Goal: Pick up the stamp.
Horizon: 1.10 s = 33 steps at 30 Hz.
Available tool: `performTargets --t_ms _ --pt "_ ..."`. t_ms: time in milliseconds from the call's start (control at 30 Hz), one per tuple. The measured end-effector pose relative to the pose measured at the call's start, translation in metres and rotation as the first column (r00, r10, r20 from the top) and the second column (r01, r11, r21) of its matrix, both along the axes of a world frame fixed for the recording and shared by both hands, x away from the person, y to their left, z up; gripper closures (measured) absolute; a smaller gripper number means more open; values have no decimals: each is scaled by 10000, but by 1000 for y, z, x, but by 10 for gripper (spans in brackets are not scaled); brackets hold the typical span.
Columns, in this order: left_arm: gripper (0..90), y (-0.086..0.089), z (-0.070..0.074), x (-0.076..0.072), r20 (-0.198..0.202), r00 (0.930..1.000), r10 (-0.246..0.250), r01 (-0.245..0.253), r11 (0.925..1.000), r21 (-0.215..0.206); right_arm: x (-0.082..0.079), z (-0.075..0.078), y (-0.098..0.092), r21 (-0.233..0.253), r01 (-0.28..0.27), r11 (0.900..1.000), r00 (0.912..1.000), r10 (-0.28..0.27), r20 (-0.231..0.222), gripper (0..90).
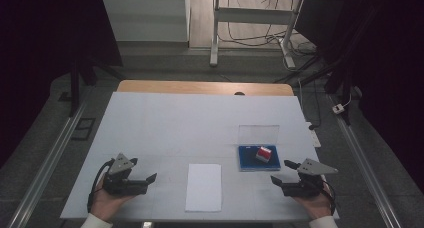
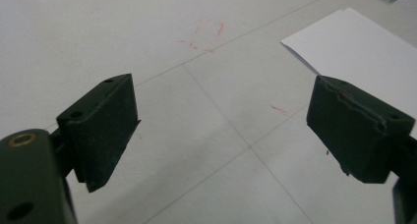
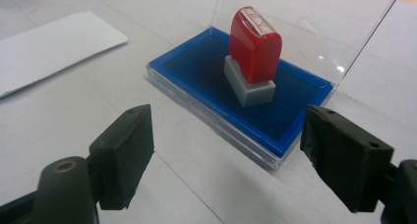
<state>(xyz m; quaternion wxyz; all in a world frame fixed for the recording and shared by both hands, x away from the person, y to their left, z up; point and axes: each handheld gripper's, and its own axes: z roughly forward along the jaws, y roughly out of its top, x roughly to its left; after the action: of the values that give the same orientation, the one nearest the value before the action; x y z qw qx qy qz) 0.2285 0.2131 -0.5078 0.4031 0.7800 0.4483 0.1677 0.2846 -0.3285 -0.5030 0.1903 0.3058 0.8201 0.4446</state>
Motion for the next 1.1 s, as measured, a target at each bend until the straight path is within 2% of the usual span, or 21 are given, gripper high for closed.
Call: performTargets --t_ms 100,200,500,800,1000,1100 --pt "129 -1 3 -1 140 9999 -73 74 9999 -104 -1 1 2 18 -72 10000 10000 72 15 220" --pt "132 -4 3 -2 217 9996 -173 173 9998 7 -1 2 4 -5 -36 10000 10000 36 -7 229" --pt "133 -5 5 1 115 9991 -397 397 9992 -60 -1 3 5 219 -69 9997 9999 72 -121 249" --pt "138 -6 3 3 52 9987 -499 499 9987 -30 -2 7 4 74 22 10000 9999 -21 -129 259" --pt "143 -8 3 5 8 9985 -554 554 9985 47 -1 13 6 177 45 9998 10000 -44 -85 260" --pt "142 -9 4 6 -46 9980 -628 628 9980 48 -1 22 7 85 104 9999 9999 -104 46 261"
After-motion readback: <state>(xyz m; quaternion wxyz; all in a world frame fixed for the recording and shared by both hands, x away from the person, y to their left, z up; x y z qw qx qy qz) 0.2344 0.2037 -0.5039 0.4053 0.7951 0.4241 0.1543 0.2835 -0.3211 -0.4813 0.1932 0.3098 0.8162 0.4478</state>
